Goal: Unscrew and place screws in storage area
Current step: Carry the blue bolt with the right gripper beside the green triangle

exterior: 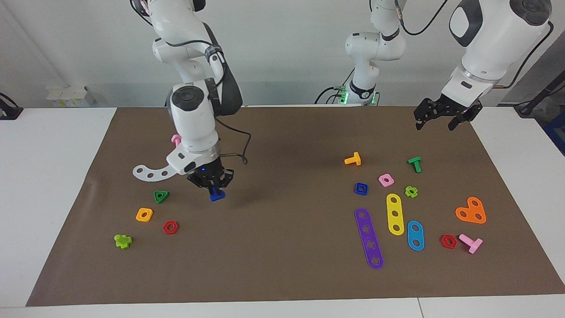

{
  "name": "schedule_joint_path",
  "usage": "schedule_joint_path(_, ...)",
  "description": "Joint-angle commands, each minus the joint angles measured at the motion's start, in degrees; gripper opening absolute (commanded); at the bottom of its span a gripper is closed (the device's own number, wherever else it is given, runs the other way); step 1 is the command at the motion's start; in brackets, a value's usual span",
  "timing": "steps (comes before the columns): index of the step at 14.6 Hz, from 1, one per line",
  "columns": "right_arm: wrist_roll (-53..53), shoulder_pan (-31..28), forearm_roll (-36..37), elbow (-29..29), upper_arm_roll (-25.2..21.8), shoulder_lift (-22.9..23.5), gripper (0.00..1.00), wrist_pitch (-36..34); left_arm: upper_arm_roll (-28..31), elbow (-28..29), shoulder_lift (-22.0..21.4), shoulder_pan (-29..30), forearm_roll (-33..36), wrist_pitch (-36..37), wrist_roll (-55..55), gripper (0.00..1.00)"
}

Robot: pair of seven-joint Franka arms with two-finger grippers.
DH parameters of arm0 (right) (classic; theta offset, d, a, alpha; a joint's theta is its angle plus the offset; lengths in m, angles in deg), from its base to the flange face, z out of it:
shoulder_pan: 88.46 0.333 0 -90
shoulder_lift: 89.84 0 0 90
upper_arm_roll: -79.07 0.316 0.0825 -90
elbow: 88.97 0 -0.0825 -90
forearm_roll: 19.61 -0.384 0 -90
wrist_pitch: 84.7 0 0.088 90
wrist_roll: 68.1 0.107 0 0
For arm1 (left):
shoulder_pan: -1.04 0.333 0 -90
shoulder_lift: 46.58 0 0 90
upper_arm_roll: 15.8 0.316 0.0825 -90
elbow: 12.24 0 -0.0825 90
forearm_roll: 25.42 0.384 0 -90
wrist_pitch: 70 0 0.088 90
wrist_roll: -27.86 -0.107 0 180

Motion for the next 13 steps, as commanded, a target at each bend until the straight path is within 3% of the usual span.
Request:
schedule_joint_path(1,-4.8,-4.0,-0.3,11.7,1.1,-4.7,0.0,6.7,-0.2,1.2,-0.5,0.2,1.3,-1.3,-0.1,1.0)
schedule_joint_path(4,-9.2,-6.0,-2.3,18.8,1.0,-5.5,0.0,13.7,-0.2,1.1,-0.5,0.0,1.3,-3.8,0.2,1.0)
schedule_joint_path(9,-14.7,-9.6,-2.3,22.6,1.1,-4.9,0.0,20.4,-0.9,0.7,-0.3,0.3,0.9,-5.4,0.2,1.0)
schedule_joint_path(11,-14.9,-9.6,-2.3,22.9,1.0,-4.6,0.0,21.0,-4.8,0.3,-0.2,3.5,0.7,-5.4,0.3,1.0)
schedule_joint_path(12,-14.6,-9.7,-2.3,22.8,1.0,-4.6,0.77,21.0,-7.4,0.3,-0.4,5.5,0.7,-5.2,0.3,1.0)
schedule_joint_path(13,-14.5,-9.9,-2.3,22.3,1.0,-4.6,1.0,20.7,-8.3,0.7,-0.6,6.4,0.8,-5.0,0.3,1.0)
